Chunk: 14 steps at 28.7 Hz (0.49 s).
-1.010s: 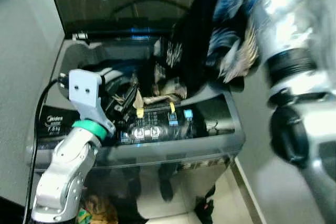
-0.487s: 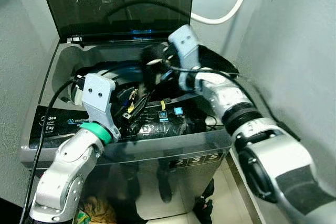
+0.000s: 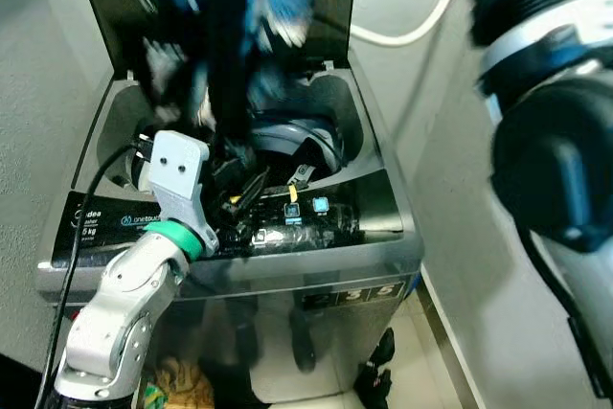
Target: Clothes washing
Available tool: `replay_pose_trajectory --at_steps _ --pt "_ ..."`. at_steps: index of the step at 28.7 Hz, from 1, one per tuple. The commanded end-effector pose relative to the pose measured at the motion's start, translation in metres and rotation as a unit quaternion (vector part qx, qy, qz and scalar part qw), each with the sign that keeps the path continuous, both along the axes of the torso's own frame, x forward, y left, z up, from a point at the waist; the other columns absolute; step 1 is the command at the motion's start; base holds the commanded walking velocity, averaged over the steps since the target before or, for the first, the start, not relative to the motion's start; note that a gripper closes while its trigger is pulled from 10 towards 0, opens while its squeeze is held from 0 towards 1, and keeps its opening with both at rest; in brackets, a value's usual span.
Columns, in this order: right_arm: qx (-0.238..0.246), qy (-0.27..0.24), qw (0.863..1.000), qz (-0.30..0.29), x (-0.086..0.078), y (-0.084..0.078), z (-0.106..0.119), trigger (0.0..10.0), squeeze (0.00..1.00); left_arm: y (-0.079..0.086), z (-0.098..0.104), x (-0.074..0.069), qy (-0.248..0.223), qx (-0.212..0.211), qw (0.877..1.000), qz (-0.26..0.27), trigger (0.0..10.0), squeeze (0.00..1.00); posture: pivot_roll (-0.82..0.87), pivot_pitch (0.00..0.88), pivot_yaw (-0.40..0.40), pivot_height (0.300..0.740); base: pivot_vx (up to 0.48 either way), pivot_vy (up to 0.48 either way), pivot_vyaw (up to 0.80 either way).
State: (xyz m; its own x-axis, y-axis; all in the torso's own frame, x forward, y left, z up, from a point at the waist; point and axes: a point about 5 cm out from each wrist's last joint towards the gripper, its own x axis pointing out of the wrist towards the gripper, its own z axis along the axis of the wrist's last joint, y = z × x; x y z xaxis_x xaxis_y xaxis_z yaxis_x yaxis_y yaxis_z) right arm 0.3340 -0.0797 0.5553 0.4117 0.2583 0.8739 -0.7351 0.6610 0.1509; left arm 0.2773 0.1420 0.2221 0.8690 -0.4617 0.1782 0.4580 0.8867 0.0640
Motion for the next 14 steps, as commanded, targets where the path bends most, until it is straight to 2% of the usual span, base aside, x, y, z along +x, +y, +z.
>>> replay_pose_trajectory --at_steps 1,2,3,4,6,7,8,9,10,11,12,14 --pt "0.008 0.014 1.0 -0.003 0.004 -0.004 -0.003 10.0 0.0 0.007 -0.005 -0.002 0.011 0.005 1.0 0.02 10.0 0.0 0.17 0.032 0.041 0.74 0.0 0.0 0.0" --pt "-0.038 0.046 0.998 -0.024 0.019 0.005 -0.026 10.0 0.0 0.008 -0.005 -0.003 0.011 0.005 1.0 0.024 10.0 0.0 0.17 0.032 0.041 0.74 0.0 0.0 0.0" --pt "-0.038 0.046 0.998 -0.024 0.019 0.005 -0.026 10.0 0.0 0.008 -0.005 -0.003 0.011 0.005 1.0 0.024 10.0 0.0 0.17 0.032 0.041 0.74 0.0 0.0 0.0" --pt "-0.093 0.076 0.992 -0.036 0.033 0.017 -0.053 10.0 0.0 0.008 -0.005 -0.004 0.012 0.005 1.0 0.025 10.0 0.0 0.17 0.039 0.043 0.74 0.0 0.0 0.0" --pt "-0.093 0.076 0.992 -0.036 0.033 0.017 -0.053 10.0 0.0 0.008 -0.005 -0.004 0.012 0.005 1.0 0.025 10.0 0.0 0.17 0.039 0.043 0.74 0.0 0.0 0.0" --pt "-0.145 0.102 0.983 -0.048 0.043 0.028 -0.078 10.0 0.0 0.008 -0.005 -0.004 0.012 0.005 1.0 0.025 10.0 0.0 0.17 0.039 0.043 0.74 0.0 0.0 0.0" --pt "-0.215 0.142 0.965 -0.054 0.057 0.044 -0.121 10.0 0.0 0.008 -0.005 -0.004 0.012 0.004 1.0 0.023 10.0 0.0 0.17 0.053 0.047 0.74 0.0 0.0 0.0" --pt "-0.215 0.142 0.965 -0.054 0.057 0.044 -0.121 10.0 0.0 0.008 -0.005 -0.004 0.012 0.004 1.0 0.023 10.0 0.0 0.17 0.053 0.047 0.74 0.0 0.0 0.0" --pt "-0.27 0.169 0.946 -0.058 0.064 0.056 -0.155 10.0 0.0 0.007 -0.005 -0.004 0.014 0.004 1.0 0.022 10.0 0.0 0.17 0.053 0.047 0.74 0.0 0.0 0.0" --pt "-0.27 0.169 0.946 -0.058 0.064 0.056 -0.155 10.0 0.0 0.007 -0.005 -0.004 0.014 0.004 1.0 0.022 10.0 0.0 0.17 0.053 0.047 0.74 0.0 0.0 0.0" --pt "-0.316 0.189 0.928 -0.06 0.067 0.066 -0.184 10.0 0.0 0.007 -0.006 -0.004 0.015 0.004 1.0 0.02 10.0 0.0 0.17 0.053 0.047 0.74 0.0 0.0 0.0" --pt "-0.316 0.189 0.928 -0.06 0.067 0.066 -0.184 10.0 0.0 0.007 -0.006 -0.004 0.015 0.004 1.0 0.02 10.0 0.0 0.17 0.053 0.047 0.74 0.0 0.0 0.0"
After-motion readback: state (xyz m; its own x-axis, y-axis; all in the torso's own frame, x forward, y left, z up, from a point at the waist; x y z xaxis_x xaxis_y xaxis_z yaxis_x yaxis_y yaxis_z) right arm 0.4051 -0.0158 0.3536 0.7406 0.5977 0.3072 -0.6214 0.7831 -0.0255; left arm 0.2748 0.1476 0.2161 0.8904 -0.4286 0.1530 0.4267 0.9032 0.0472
